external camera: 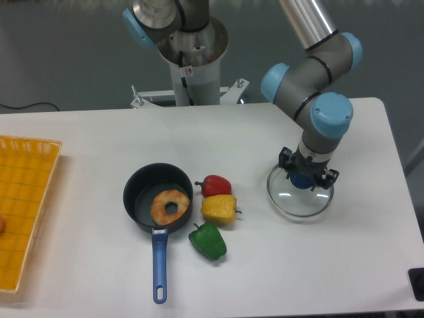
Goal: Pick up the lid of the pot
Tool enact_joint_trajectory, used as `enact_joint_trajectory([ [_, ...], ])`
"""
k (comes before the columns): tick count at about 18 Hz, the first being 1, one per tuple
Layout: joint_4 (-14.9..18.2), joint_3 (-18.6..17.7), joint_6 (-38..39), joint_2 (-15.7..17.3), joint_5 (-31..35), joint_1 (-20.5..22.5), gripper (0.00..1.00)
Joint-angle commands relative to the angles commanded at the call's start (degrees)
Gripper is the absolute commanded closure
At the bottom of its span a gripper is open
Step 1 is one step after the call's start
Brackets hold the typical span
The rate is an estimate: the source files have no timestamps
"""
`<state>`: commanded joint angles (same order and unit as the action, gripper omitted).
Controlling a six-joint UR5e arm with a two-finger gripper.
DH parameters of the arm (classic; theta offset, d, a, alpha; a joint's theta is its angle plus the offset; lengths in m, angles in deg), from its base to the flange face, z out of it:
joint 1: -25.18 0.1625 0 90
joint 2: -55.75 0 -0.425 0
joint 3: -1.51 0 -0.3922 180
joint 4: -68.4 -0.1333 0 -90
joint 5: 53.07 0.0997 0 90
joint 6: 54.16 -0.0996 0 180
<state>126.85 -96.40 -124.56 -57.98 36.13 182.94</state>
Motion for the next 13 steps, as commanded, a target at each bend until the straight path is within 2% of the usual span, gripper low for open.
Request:
enact_joint_trajectory([
  [9, 6.7, 3.9, -0.1, 1.1, 0.0, 0.4, 0.57],
  [13, 7.4, 4.6, -0.1, 1.1, -0.1, 0.4, 0.57],
])
